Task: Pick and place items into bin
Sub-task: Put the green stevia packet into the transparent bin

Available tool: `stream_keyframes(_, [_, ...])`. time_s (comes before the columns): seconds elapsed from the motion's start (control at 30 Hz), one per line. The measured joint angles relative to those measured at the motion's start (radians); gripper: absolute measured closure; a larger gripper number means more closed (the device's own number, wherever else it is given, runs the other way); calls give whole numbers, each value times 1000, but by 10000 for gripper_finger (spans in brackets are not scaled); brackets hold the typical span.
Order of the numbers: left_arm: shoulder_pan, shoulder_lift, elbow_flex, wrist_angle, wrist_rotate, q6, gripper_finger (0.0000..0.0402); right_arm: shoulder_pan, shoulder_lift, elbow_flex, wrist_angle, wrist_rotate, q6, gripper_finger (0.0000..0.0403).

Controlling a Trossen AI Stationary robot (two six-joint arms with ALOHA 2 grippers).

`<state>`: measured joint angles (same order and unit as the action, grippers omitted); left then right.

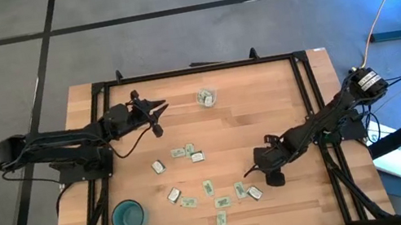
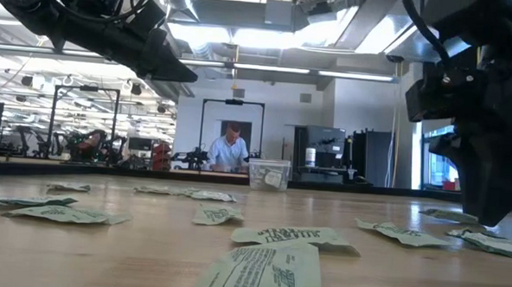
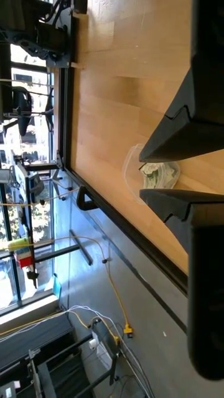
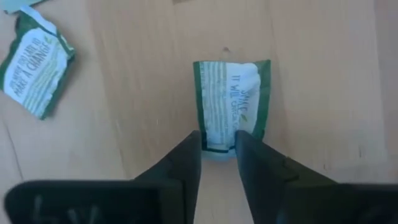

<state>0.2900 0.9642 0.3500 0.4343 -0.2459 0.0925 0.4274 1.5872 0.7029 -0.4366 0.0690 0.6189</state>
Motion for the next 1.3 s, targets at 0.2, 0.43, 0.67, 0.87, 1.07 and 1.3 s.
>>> stream_keyframes(0.2, [0,0,0,-1,0,0,327,-1,-1,-2,1,5,0,335])
stream_keyframes(0.43, [0,0,0,-1,0,0,327,-8,-49,94,-155,-21,-35,383])
stream_keyframes(0.67, [0,0,0,-4,0,0,327,-109,-59,302,-321,132,-235,398])
stream_keyframes(0.87, [0,0,0,-5,0,0,327,-274,-61,489,-346,299,-528,390])
stream_keyframes(1.07, [0,0,0,-5,0,0,327,-494,-55,528,-180,290,-779,389])
stream_keyframes(1.3, [0,0,0,-7,0,0,327,-682,59,528,-10,117,-943,389])
